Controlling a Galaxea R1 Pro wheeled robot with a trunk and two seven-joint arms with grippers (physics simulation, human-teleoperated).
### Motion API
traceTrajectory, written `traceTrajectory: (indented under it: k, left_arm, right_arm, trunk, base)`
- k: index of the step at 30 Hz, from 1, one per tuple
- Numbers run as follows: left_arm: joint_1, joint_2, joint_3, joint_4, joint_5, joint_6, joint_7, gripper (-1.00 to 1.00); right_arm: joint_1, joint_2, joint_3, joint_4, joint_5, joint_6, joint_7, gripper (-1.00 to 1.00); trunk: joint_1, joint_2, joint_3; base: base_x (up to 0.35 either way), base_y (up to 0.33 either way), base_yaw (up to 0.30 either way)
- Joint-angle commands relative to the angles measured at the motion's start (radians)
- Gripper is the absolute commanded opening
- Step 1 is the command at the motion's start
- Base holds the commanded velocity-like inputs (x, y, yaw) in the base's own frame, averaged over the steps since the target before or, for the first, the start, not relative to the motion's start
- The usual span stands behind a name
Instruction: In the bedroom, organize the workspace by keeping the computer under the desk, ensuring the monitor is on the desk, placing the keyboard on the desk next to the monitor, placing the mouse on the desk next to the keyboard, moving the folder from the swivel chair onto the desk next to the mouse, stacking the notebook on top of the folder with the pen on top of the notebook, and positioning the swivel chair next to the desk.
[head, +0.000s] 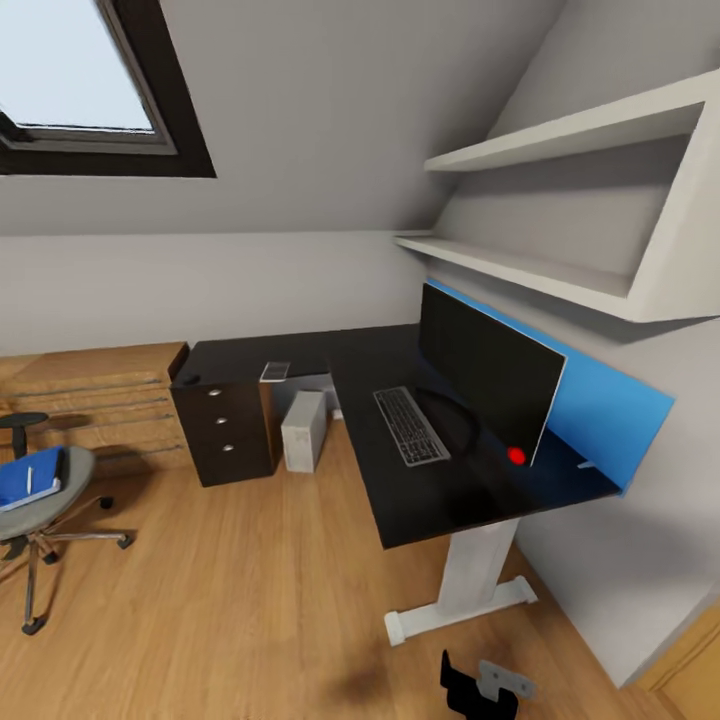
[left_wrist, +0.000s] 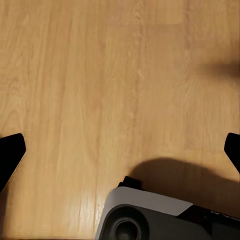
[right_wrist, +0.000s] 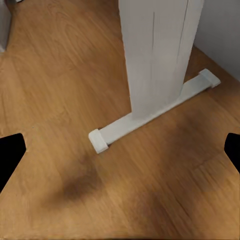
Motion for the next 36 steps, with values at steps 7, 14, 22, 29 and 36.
traceTrajectory:
  k: [7,14,22,29,36]
  left_arm:
    - [0.0,0.002,-0.01,-0.001,0.008,-0.003,0.006,1.0]
    - [0.0,0.001,-0.01,0.001,0.007,-0.003,0.006,1.0]
    - [0.0,0.001,-0.01,0.006,0.008,-0.003,0.006,1.0]
    - [0.0,0.003,-0.01,0.029,0.007,-0.003,0.006,1.0]
    - [0.0,0.003,-0.01,0.031,0.007,-0.003,0.006,1.0]
  right_arm:
    - [-0.001,0.008,0.01,0.001,0.005,-0.003,-0.006,1.0]
    - [-0.001,0.01,0.01,0.001,0.191,-0.004,-0.02,1.0]
    - [-0.001,0.005,0.006,0.0,0.357,-0.005,-0.079,1.0]
    - [0.0,0.001,0.002,0.001,0.366,-0.005,-0.085,1.0]
    - [0.078,-0.036,0.003,0.001,0.366,-0.067,-0.086,1.0]
  trunk:
    - [0.0,-0.001,-0.006]
    - [0.0,-0.001,-0.013]
    - [0.0,-0.001,-0.023]
    - [0.0,-0.001,-0.031]
    - [0.0,-0.001,-0.04]
  base:
    - [0.0,0.155,0.259]
    - [0.0,0.01,0.21]
    - [0.0,0.001,0.192]
    - [0.0,0.0,0.175]
    - [0.0,0.0,0.178]
